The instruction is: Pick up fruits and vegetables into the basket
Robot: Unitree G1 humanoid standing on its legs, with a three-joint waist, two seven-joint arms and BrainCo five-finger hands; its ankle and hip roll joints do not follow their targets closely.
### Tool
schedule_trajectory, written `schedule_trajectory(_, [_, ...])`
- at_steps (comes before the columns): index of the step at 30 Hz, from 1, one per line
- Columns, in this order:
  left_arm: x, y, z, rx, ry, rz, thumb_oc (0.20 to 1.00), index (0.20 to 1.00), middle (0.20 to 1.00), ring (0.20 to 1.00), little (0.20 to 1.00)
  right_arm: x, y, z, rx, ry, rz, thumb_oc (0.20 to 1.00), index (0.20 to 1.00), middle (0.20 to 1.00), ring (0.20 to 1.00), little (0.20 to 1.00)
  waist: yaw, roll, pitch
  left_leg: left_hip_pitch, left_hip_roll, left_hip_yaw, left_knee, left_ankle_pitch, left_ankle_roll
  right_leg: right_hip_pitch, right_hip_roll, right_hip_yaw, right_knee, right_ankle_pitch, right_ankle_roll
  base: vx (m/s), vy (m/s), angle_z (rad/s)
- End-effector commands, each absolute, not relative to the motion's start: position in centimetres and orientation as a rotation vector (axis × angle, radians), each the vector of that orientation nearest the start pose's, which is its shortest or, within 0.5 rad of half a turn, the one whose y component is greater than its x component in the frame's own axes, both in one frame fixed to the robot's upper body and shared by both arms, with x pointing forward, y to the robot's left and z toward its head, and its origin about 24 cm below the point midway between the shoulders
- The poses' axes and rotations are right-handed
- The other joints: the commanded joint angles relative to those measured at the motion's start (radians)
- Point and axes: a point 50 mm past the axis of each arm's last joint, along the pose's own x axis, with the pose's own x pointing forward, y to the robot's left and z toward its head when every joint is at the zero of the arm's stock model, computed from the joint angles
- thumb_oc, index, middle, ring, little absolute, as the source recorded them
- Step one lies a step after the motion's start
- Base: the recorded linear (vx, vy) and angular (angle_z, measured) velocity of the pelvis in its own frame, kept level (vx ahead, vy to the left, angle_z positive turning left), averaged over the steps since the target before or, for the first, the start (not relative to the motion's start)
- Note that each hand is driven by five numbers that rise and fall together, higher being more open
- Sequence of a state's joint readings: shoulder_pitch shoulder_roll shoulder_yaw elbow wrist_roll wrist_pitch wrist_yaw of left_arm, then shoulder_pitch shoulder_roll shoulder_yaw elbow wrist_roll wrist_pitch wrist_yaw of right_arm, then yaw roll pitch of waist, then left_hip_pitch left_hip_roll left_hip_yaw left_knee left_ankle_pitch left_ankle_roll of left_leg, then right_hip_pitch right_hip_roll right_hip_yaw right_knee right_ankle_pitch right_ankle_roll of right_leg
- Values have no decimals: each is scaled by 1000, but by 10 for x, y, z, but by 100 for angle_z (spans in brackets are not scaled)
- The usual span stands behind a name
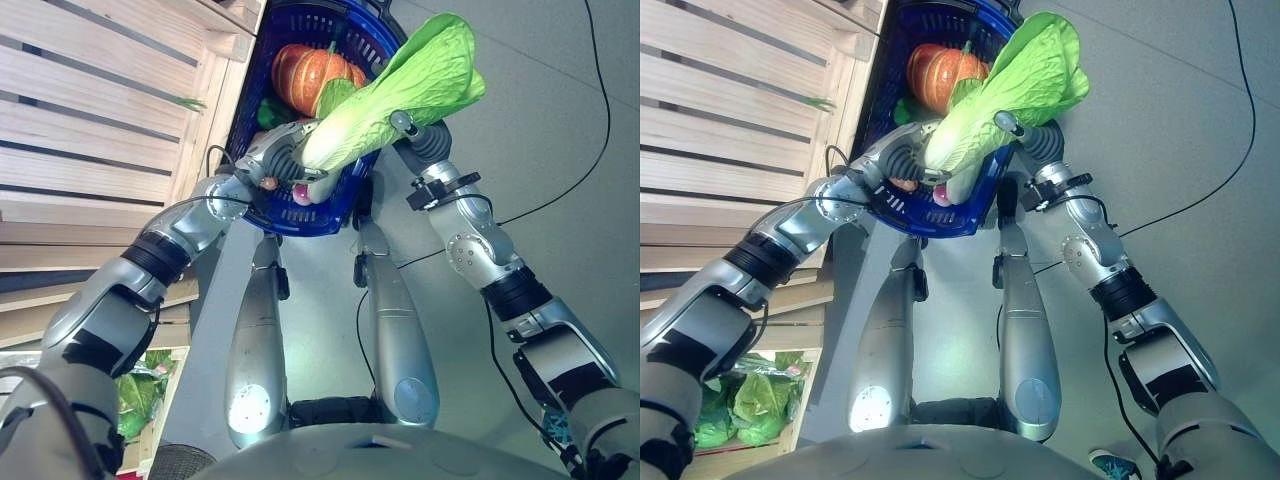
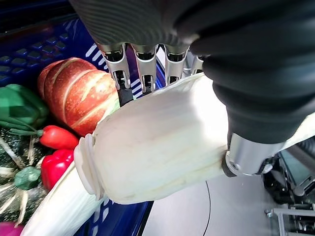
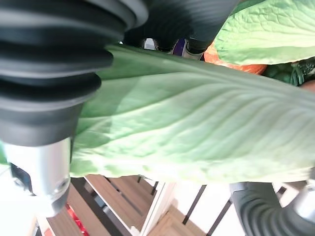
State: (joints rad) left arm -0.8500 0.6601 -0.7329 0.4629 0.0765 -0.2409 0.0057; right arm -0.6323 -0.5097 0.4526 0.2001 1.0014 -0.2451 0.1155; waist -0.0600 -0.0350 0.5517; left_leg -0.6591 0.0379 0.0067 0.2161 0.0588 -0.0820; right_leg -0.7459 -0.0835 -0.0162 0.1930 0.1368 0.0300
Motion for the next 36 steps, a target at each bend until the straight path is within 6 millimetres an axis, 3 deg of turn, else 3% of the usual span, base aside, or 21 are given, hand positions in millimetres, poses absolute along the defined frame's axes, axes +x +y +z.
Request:
schedule_trajectory(1, [352,125,140,1102,-367,-614,200,200,200,200,200,311,-106,216,396,-588,743,200,200,200,200,200,-2,3,-32,-10,-35,27,-46,10,15,49,46,-57,40,-70,82,0,0,0])
schedule_trajectory(15, [351,123,142,1079,-409,-565,200,200,200,200,200,310,-104,215,397,-603,756,200,200,200,200,200,3,-1,-32,-14,-38,20,-50,11,18,49,43,-61,31,-64,83,0,0,0])
schedule_trajectory(16, [351,124,142,1067,-415,-548,426,426,426,426,426,310,-104,215,400,-601,756,200,200,200,200,200,4,-2,-32,-9,-37,20,-49,7,18,53,43,-61,32,-67,83,0,0,0])
schedule_trajectory(17, [351,124,143,1050,-425,-528,834,834,834,834,834,310,-103,215,402,-602,755,200,200,200,200,200,5,-4,-32,-11,-37,18,-47,7,17,53,43,-61,33,-67,84,0,0,0])
schedule_trajectory(18, [351,124,144,1023,-435,-510,1000,1000,1000,1000,1000,309,-103,215,403,-603,752,200,200,200,200,200,6,-4,-32,-11,-37,18,-47,7,17,53,42,-62,33,-68,84,0,0,0])
schedule_trajectory(21, [351,125,145,917,-446,-457,1000,1000,1000,1000,1000,309,-103,215,405,-609,745,200,200,200,200,200,8,-5,-32,-12,-38,16,-48,8,17,53,42,-63,33,-68,84,0,0,0])
schedule_trajectory(26, [352,144,147,468,-470,-183,1000,1000,1000,1000,1000,309,-103,211,420,-623,719,200,200,200,200,200,18,-12,-32,-12,-44,6,-50,9,20,55,46,-67,32,-72,83,-4,-13,1])
schedule_trajectory(36, [352,184,156,9,-488,80,1000,1000,1000,1000,1000,310,-102,211,407,-612,684,200,200,200,200,200,28,-6,-32,-7,-56,-4,-38,4,20,58,48,-74,54,-92,70,2,1,1])
